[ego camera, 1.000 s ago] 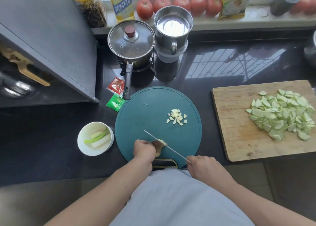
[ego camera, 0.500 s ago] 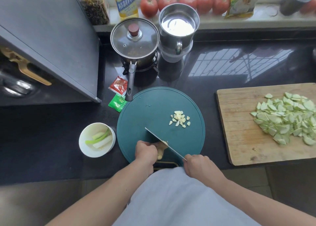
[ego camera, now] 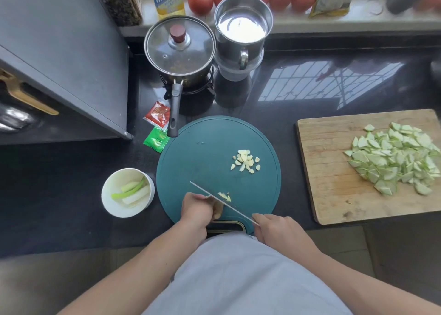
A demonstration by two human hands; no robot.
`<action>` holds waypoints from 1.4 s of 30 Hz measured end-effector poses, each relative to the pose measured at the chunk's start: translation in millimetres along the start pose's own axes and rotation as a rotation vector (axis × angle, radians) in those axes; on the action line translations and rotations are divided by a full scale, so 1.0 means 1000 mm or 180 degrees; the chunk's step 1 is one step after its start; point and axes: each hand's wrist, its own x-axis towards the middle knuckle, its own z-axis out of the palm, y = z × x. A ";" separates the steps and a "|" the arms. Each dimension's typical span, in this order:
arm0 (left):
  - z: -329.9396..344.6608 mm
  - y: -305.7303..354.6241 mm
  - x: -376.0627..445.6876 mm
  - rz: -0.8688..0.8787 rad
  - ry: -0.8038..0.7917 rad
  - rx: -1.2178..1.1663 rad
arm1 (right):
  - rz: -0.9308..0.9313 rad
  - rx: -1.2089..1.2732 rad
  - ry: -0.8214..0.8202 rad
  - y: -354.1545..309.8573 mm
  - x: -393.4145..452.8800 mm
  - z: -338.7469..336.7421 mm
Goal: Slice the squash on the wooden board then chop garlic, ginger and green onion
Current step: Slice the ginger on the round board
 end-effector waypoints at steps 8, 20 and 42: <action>-0.001 0.000 -0.006 0.0176 -0.0097 0.0057 | 0.0195 -0.0056 -0.0091 -0.003 -0.002 0.004; -0.001 -0.003 0.000 0.0160 -0.0053 0.0164 | 0.0386 -0.0032 -0.0050 0.011 -0.011 0.018; -0.002 0.000 0.010 -0.0064 0.0069 0.0237 | 0.0201 0.0065 -0.0063 -0.014 0.051 0.032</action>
